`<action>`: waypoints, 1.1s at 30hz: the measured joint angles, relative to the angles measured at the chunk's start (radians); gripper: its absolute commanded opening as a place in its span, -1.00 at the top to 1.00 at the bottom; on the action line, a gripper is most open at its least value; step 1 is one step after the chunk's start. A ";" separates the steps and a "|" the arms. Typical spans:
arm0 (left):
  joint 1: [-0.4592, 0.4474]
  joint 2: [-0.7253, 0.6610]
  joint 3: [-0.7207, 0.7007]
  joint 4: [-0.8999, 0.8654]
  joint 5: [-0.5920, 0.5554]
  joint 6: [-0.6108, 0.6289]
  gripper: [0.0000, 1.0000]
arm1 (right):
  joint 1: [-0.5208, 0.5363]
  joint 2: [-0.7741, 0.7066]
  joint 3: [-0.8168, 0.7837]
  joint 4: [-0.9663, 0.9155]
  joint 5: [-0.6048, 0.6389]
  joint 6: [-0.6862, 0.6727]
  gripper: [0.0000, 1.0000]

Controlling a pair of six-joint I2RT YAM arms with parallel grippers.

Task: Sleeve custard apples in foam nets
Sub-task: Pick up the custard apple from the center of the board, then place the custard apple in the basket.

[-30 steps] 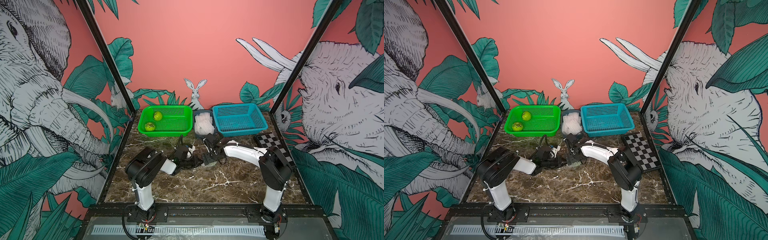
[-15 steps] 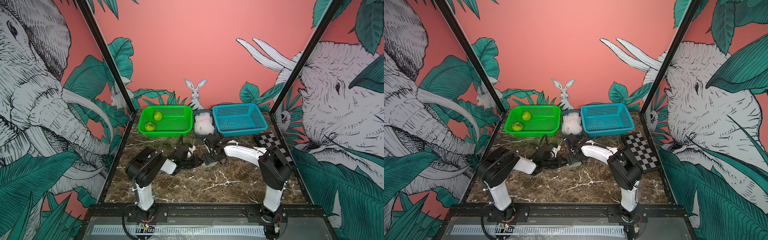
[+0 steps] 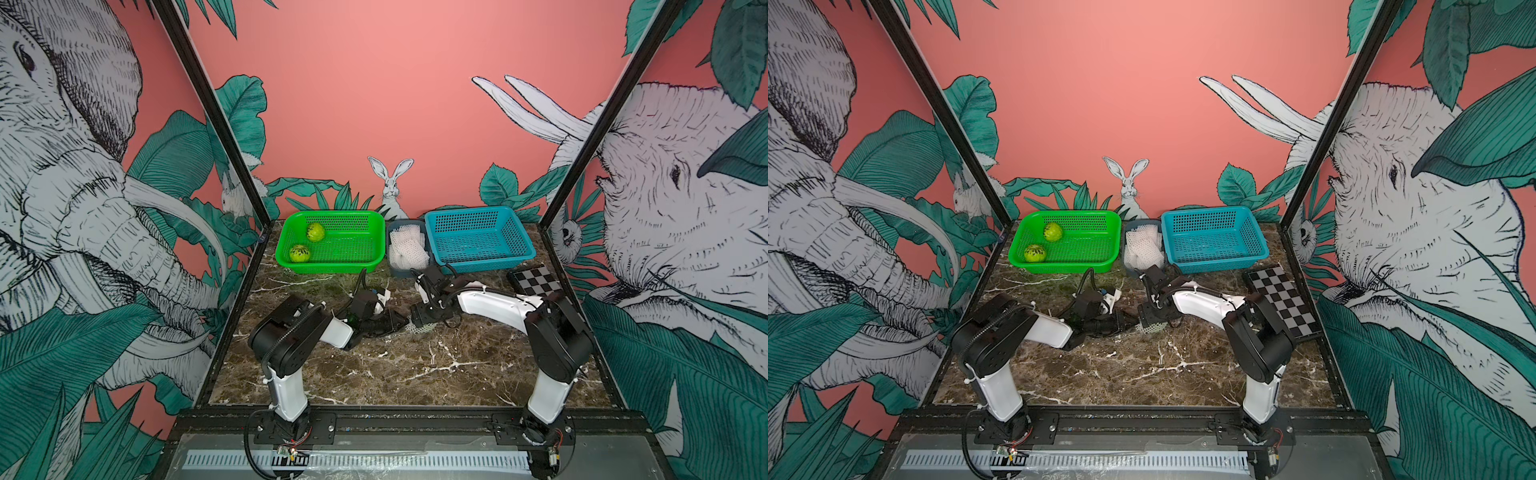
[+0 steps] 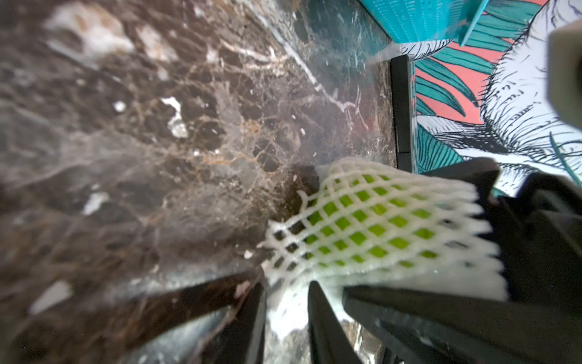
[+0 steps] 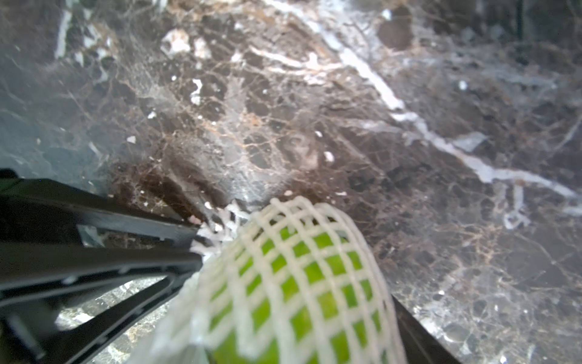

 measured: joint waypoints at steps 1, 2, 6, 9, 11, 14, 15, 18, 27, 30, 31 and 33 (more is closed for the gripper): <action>0.002 -0.011 0.000 -0.006 -0.001 -0.001 0.38 | -0.006 -0.007 -0.009 0.006 -0.009 0.002 -0.55; 0.006 -0.031 0.000 -0.014 -0.002 -0.002 0.37 | -0.016 -0.015 -0.021 0.015 -0.020 0.006 -0.55; 0.037 -0.121 -0.006 -0.035 -0.003 -0.009 0.36 | -0.049 -0.052 -0.064 0.051 -0.076 0.027 -0.55; 0.078 -0.238 -0.010 -0.093 -0.014 -0.002 0.35 | -0.081 -0.110 -0.100 0.088 -0.143 0.050 -0.55; 0.099 -0.318 -0.009 -0.153 -0.031 0.013 0.33 | -0.100 -0.151 -0.102 0.109 -0.188 0.063 -0.55; 0.118 -0.438 0.003 -0.257 -0.063 0.042 0.19 | -0.132 -0.229 -0.102 0.170 -0.269 0.089 -0.55; 0.124 -0.478 0.006 -0.291 -0.075 0.054 0.17 | -0.143 -0.257 -0.102 0.196 -0.301 0.101 -0.55; 0.145 -0.575 0.021 -0.383 -0.103 0.076 0.11 | -0.169 -0.325 -0.102 0.268 -0.388 0.138 -0.55; 0.164 -0.703 0.123 -0.589 -0.153 0.131 0.10 | -0.229 -0.406 -0.168 0.646 -0.632 0.395 -0.55; 0.164 -0.714 0.135 -0.610 -0.156 0.140 0.08 | -0.242 -0.406 -0.169 0.734 -0.660 0.465 -0.56; 0.164 -0.715 0.135 -0.613 -0.156 0.140 0.08 | -0.246 -0.406 -0.166 0.758 -0.665 0.486 -0.56; 0.164 -0.715 0.135 -0.618 -0.155 0.139 0.07 | -0.255 -0.406 -0.158 0.788 -0.666 0.513 -0.55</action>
